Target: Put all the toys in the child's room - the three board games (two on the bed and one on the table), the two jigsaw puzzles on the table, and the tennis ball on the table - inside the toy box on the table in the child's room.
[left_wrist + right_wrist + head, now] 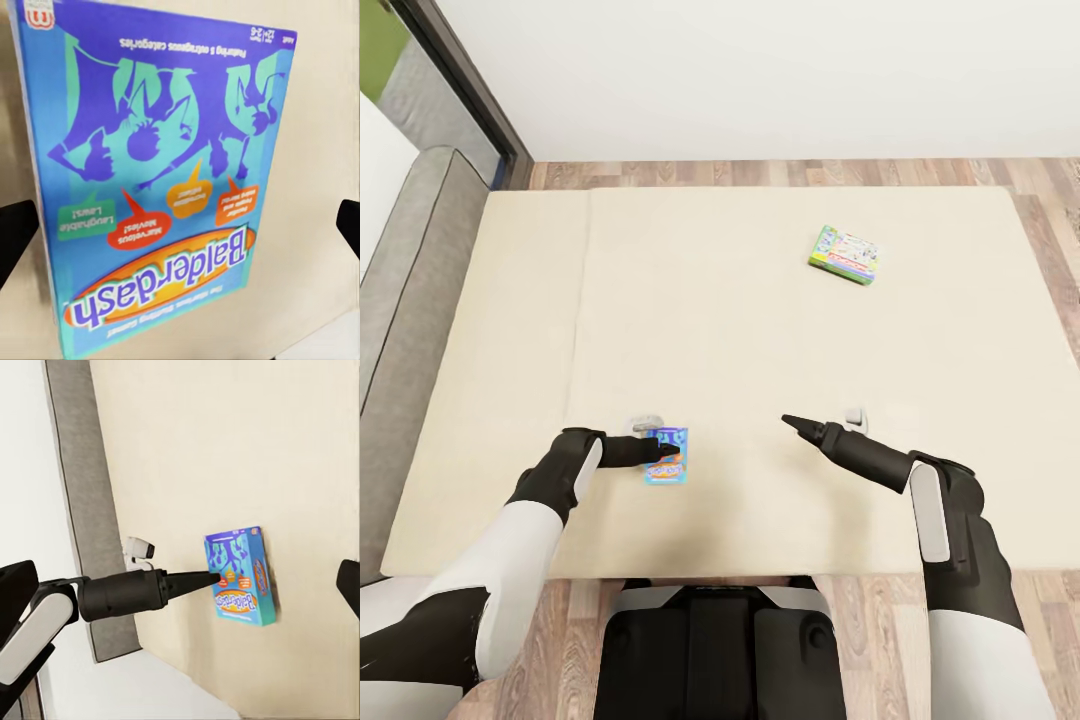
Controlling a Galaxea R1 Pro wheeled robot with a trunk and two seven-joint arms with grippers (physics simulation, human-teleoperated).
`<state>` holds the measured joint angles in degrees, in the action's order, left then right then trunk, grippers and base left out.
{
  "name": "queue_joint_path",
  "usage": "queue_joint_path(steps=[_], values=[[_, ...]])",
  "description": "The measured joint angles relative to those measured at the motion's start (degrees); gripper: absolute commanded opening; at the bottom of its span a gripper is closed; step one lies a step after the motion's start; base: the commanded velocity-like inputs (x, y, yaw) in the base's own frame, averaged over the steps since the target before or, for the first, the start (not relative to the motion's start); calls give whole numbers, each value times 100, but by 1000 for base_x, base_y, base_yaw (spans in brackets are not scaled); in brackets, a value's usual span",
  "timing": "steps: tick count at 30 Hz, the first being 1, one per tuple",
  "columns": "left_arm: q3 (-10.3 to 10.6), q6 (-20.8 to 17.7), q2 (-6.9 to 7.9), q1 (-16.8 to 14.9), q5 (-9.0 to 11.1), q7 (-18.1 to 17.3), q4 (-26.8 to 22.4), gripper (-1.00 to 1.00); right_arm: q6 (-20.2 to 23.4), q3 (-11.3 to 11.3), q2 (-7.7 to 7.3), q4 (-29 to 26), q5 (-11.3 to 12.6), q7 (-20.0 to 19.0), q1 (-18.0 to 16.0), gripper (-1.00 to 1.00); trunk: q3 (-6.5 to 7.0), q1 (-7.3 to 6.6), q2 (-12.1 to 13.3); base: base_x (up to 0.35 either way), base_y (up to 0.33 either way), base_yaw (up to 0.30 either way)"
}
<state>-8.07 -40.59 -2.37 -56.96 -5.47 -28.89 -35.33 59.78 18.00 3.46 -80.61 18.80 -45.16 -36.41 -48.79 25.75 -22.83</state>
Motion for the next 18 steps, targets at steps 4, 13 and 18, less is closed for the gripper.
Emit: queue_joint_path(steps=[4,13,18], values=[[0,-4,0,1,2,1,0,100,0,-2,-2,0,-1,0,-1,100,0,0,0,0,-304,0],[0,0,1,-2,-49,6,-6,100,0,4,-7,16,-9,0,-1,100,0,0,0,0,-304,0],[0,-22,-1,2,6,1,-13,100,0,5,-8,17,-9,0,-2,100,0,0,0,0,-304,0]])
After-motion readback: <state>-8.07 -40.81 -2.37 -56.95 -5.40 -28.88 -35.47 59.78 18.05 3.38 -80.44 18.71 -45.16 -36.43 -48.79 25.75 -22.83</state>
